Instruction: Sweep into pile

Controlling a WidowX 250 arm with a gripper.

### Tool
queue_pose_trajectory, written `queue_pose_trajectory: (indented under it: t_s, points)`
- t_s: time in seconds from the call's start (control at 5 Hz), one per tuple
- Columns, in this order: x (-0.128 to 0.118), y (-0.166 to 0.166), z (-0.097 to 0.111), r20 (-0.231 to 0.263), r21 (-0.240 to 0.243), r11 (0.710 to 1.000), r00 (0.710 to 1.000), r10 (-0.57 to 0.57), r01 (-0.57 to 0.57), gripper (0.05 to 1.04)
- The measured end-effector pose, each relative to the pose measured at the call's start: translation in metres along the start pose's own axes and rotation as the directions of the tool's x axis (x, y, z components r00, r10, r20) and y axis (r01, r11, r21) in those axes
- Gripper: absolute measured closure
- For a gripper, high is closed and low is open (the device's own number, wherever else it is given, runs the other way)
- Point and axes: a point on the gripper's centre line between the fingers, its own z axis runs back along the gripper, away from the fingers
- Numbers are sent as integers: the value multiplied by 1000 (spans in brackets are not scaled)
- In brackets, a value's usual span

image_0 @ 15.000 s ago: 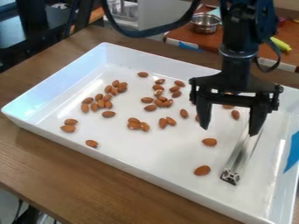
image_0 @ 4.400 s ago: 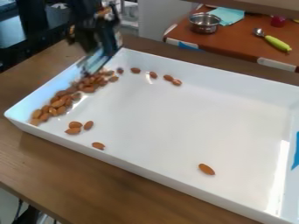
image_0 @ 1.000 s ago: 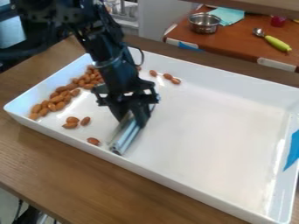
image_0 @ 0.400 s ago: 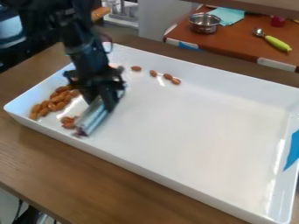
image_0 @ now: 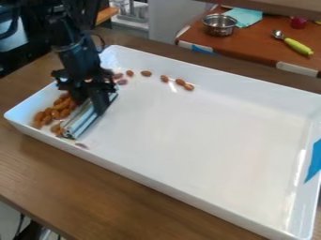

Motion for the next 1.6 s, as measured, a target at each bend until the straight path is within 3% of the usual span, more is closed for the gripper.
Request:
queue_pose_trajectory:
  t_s: [0.2,0.4,0.6,0.8,1.2,1.6]
  points:
    - [-1,-2,0,-4,-17,1000,1000,21,-21,701]
    - [1,-22,7,-50,-78,993,996,79,-83,701]
    - [22,-50,24,-19,-110,990,996,92,-93,701]
    - [30,-74,28,-9,-119,989,996,87,-87,701]
    - [47,-128,2,-13,-105,994,1000,26,-28,701]
    - [63,-145,-18,-14,-84,996,999,40,-41,701]
